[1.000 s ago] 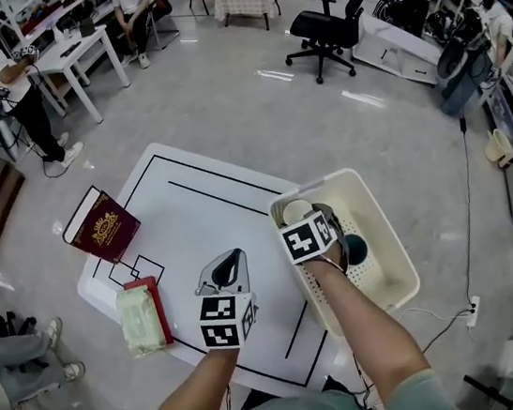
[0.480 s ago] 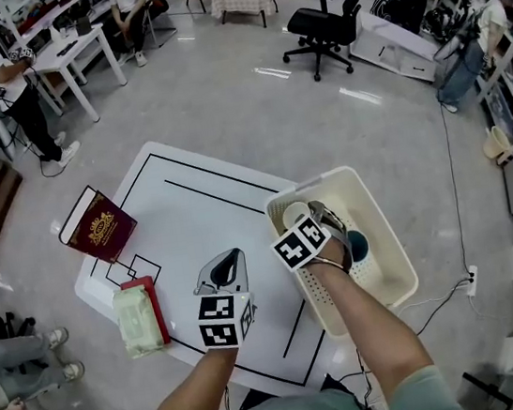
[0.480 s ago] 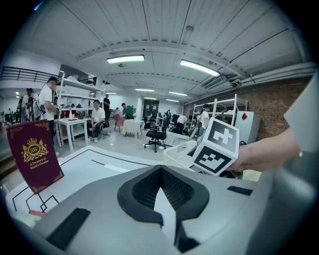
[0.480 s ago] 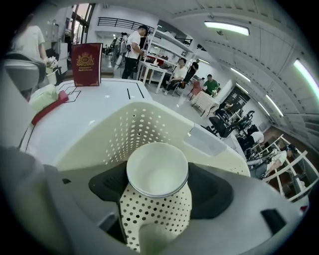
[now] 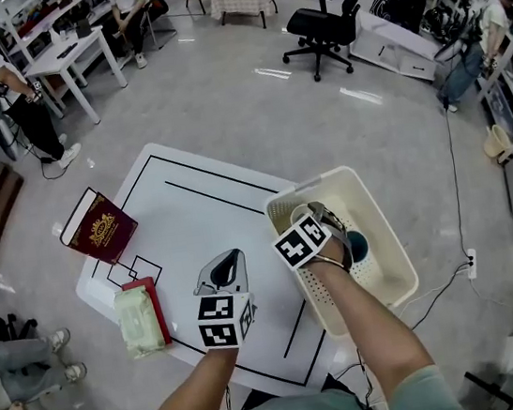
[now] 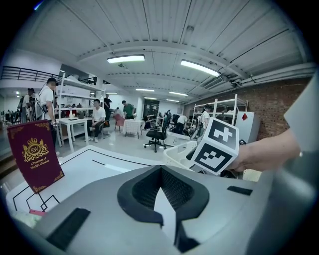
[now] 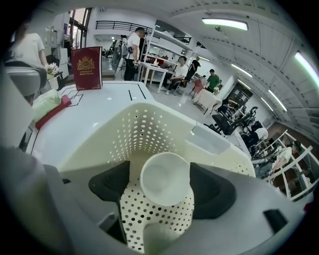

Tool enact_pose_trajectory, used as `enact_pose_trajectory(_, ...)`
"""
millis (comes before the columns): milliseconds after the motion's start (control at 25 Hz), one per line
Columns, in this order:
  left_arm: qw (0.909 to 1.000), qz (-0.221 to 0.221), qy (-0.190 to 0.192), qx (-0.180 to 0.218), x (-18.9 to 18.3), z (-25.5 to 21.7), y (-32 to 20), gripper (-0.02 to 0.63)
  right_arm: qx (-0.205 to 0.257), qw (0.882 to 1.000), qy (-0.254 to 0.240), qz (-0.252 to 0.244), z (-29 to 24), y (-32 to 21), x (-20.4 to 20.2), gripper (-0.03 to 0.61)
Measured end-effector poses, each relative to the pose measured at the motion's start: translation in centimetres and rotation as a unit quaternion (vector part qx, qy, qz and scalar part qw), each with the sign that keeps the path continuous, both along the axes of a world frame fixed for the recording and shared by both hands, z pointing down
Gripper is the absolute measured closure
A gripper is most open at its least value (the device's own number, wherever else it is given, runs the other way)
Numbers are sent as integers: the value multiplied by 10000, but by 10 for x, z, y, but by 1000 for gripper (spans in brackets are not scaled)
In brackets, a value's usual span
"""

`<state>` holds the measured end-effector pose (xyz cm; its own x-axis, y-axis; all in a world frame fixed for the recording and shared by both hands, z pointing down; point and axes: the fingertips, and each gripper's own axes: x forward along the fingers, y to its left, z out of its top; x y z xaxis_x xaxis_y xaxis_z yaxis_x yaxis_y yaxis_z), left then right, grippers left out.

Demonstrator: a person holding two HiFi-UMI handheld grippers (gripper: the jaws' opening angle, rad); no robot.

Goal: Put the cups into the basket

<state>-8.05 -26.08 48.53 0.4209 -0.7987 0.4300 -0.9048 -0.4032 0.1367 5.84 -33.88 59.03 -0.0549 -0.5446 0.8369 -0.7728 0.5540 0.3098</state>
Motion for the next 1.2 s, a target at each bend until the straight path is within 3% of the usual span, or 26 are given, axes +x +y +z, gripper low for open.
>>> enact_pose_trajectory(360, 10000, -4, 13, 1, 1, -3, 3, 608, 95, 9998, -140, 102, -9, 2, 2, 202)
enact_pose_trajectory(1200, 9998, 63, 55, 188, 15, -24, 19, 607, 826, 9931, -788, 262, -73, 24, -4, 202)
